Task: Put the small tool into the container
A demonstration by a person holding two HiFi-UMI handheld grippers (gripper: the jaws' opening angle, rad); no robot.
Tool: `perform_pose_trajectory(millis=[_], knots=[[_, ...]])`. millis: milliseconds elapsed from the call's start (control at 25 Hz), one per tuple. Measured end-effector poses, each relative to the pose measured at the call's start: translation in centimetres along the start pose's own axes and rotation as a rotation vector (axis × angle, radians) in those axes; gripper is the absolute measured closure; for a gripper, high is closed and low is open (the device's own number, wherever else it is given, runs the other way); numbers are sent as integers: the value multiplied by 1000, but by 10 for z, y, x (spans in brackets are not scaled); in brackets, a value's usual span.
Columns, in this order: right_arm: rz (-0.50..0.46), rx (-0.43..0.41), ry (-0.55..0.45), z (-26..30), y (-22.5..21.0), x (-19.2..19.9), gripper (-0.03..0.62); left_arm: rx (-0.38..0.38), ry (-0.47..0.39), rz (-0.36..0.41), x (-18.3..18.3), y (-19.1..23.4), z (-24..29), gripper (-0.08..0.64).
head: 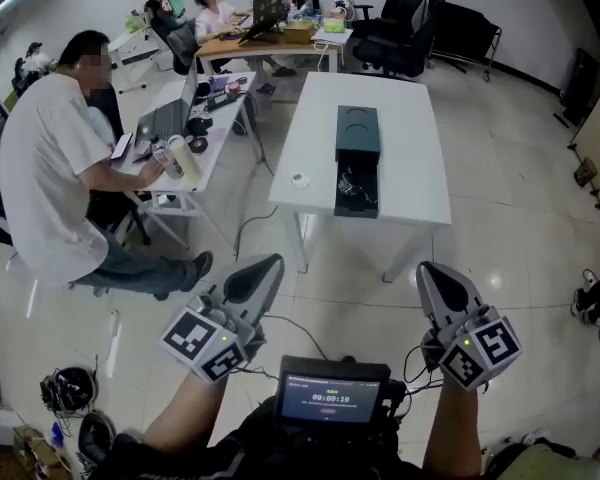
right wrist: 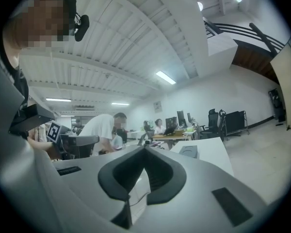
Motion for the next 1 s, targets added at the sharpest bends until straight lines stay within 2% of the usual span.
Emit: perform_pose_trajectory(millis=[240, 480, 680, 1000], knots=[[-17, 63, 29, -9, 91, 42, 583, 50, -20, 0, 16, 17, -87, 529], [-21, 75, 35, -22, 144, 56, 584, 73, -19, -19, 23, 16, -133, 529], [0, 63, 17, -42, 142, 44, 584, 70, -27, 4, 5, -8, -137, 529], [-30, 14, 11, -74, 114, 28, 584, 20, -20, 6, -5, -52, -116, 529]])
Point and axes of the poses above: the fingertips, and each gripper's own axes: z forward along the fingers, y to its left, x out of its underside, the point moved 5 cm from there along -z, backward along the fingers, and after that the axes turned 8 degrees about z, right-handed, at the moved point
